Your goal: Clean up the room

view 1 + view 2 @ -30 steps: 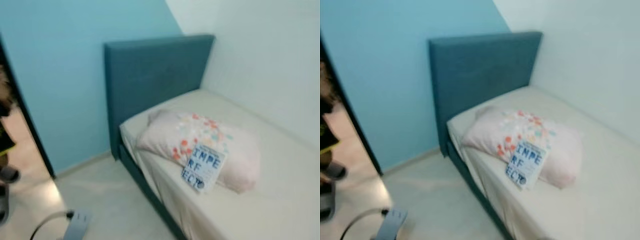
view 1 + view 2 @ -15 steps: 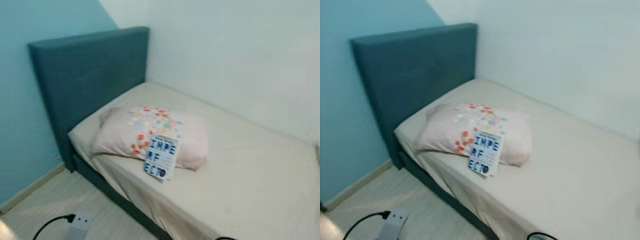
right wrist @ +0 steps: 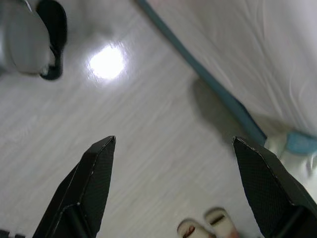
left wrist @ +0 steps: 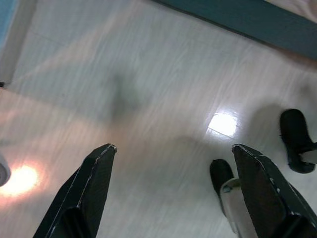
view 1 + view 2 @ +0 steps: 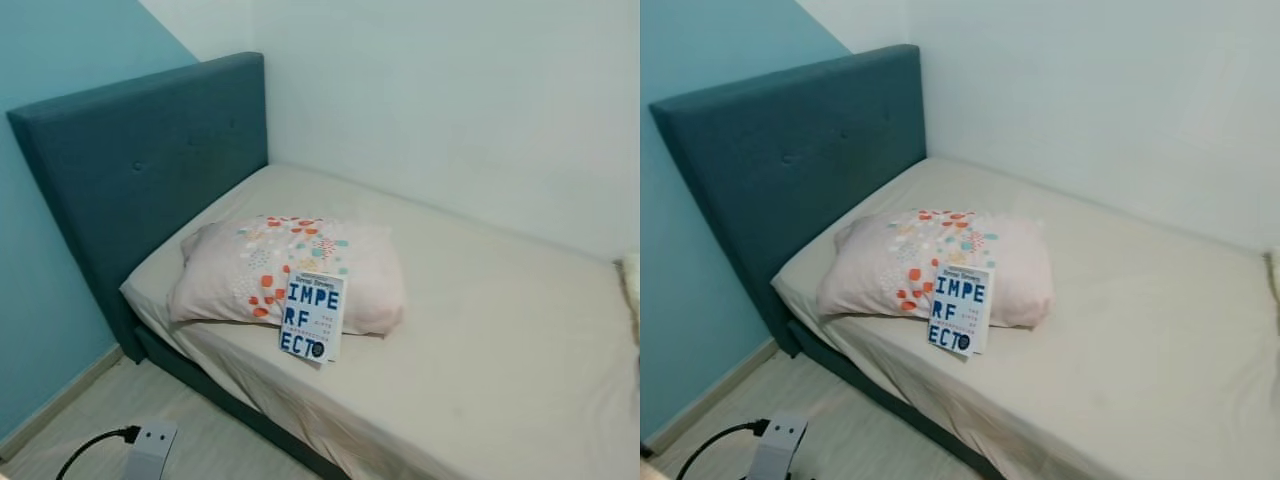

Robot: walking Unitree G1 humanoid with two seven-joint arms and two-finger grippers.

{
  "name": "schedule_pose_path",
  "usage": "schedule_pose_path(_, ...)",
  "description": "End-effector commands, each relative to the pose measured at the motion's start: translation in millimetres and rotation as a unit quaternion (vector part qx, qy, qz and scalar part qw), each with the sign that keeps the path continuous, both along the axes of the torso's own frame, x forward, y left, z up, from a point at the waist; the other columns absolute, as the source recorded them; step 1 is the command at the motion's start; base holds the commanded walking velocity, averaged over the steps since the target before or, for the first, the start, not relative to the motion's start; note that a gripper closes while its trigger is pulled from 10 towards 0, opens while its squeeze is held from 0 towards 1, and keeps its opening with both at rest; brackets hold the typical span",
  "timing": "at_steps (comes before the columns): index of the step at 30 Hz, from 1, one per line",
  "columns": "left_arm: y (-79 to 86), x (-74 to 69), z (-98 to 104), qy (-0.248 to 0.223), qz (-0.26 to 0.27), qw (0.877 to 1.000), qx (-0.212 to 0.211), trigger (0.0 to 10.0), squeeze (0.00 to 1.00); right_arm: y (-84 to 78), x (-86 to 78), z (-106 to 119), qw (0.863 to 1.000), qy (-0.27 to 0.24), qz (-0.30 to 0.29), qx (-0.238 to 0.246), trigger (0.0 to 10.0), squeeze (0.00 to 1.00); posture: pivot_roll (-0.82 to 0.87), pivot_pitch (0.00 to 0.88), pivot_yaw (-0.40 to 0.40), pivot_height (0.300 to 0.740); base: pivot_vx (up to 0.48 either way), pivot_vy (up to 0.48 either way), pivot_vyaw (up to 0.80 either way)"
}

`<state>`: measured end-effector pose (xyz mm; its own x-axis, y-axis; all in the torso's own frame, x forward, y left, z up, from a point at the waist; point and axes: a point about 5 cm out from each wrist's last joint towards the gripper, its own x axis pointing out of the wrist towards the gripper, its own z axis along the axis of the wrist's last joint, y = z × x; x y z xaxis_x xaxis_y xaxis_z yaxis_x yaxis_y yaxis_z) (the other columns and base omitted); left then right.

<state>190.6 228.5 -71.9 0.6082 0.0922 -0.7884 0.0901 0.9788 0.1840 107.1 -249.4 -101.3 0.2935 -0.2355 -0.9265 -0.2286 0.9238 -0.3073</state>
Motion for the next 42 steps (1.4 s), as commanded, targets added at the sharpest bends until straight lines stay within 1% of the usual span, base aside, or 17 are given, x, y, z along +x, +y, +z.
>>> schedule_pose_path(1,-22.5,4.7,-3,0.006,-0.023,1.0,-0.01,10.0,0.0,3.4,3.3,0,1.0,-0.009,-0.005,0.001,10.0,0.0,-0.01,0.0,-0.052,0.74,0.0,0.0,0.0)
schedule_pose_path(2,-22.5,4.7,-3,0.006,-0.023,1.0,-0.01,10.0,0.0,3.4,3.3,0,1.0,-0.009,-0.005,0.001,10.0,0.0,-0.01,0.0,-0.052,0.74,0.0,0.0,0.0)
schedule_pose_path(3,-29.5,5.6,-4,0.007,-0.019,1.0,-0.018,10.0,0.0,2.7,3.7,0,1.0,-0.005,0.004,-0.001,10.0,0.0,0.0,0.0,-0.068,0.74,0.0,0.0,0.0)
schedule_pose_path(7,-35.4,4.4,-5,0.008,-0.008,0.999,-0.032,10.0,0.0,-0.6,4.2,1,1.0,0.0,0.013,-0.007,10.0,0.0,-0.01,0.0,-0.065,0.74,0.0,0.0,0.0)
schedule_pose_path(9,-39.9,0.5,-8,0.014,-0.019,0.999,-0.044,10.0,0.0,-6.0,10.3,5,1.0,-0.01,0.002,-0.014,10.0,0.0,-0.01,0.0,-0.066,0.74,0.0,0.0,0.0)
schedule_pose_path(10,-40.2,-2.1,-9,0.018,-0.022,0.999,-0.045,10.0,0.0,-6.2,14.0,6,1.0,-0.015,0.0,-0.013,10.0,0.0,-0.01,0.0,-0.066,0.74,0.0,0.0,0.0)
schedule_pose_path(12,-39.9,-3.7,-10,0.02,-0.023,0.999,-0.043,10.0,0.0,-5.8,15.7,6,1.0,-0.017,0.002,-0.012,10.0,0.0,-0.01,0.0,-0.066,0.74,0.0,0.0,0.0)
schedule_pose_path(14,-39.2,-6.7,-11,0.026,-0.023,0.999,-0.041,10.0,0.0,-2.2,20.7,7,1.0,-0.018,0.015,0.0,10.0,0.0,-0.01,0.0,-0.07,0.74,0.255,0.0,0.0)
schedule_pose_path(16,-39.0,-7.4,-12,0.027,-0.023,0.999,-0.041,10.0,0.0,-1.2,21.9,7,1.0,-0.016,0.022,0.003,10.0,0.0,-0.01,0.0,-0.07,0.74,0.255,0.0,0.0)
schedule_pose_path(18,-39.0,-7.3,-12,0.029,-0.021,0.999,-0.04,10.0,0.0,1.0,23.3,7,0.999,-0.014,0.033,0.011,10.0,0.0,0.0,0.0,-0.075,0.74,0.251,0.0,0.79)
schedule_pose_path(22,-37.4,-7.6,-12,0.033,-0.015,0.999,-0.036,10.0,0.0,3.3,22.9,6,0.999,-0.008,0.044,0.025,10.0,0.0,0.0,0.0,-0.079,0.74,0.122,0.0,0.79)
schedule_pose_path(23,-35.4,-11.0,-13,0.037,-0.008,0.999,-0.032,10.0,0.0,3.7,21.9,6,0.998,-0.003,0.05,0.026,10.0,0.0,0.0,0.0,-0.097,0.74,0.0,0.0,0.79)
schedule_pose_path(25,-33.5,-16.4,-16,0.04,0.011,0.998,-0.036,10.0,0.0,3.1,21.2,6,0.998,-0.001,0.05,0.027,10.0,0.0,0.01,0.0,-0.105,0.74,0.0,0.0,0.78)
schedule_pose_path(28,-33.3,-22.9,-18,0.049,0.015,0.998,-0.034,10.0,0.0,2.0,20.2,6,0.998,0.005,0.055,0.029,10.0,0.0,0.01,0.0,-0.106,0.74,0.0,0.0,0.64)
schedule_pose_path(33,-34.9,-27.4,-21,0.057,0.016,0.997,-0.038,10.0,0.0,-2.8,20.7,7,0.999,-0.002,0.04,0.02,10.0,0.0,0.01,0.0,-0.103,0.74,0.0,0.0,0.0)
schedule_pose_path(36,-36.2,-30.8,-22,0.064,0.006,0.997,-0.036,10.0,0.0,-3.8,21.4,8,0.999,-0.002,0.041,0.014,10.0,0.0,0.01,0.0,-0.098,0.74,0.0,0.0,0.0)
schedule_pose_path(42,-35.6,-32.9,-23,0.066,-0.002,0.997,-0.03,10.0,0.0,-3.0,22.9,8,0.999,-0.002,0.042,0.015,10.0,0.0,0.02,0.0,-0.093,0.74,0.0,0.288,0.0)
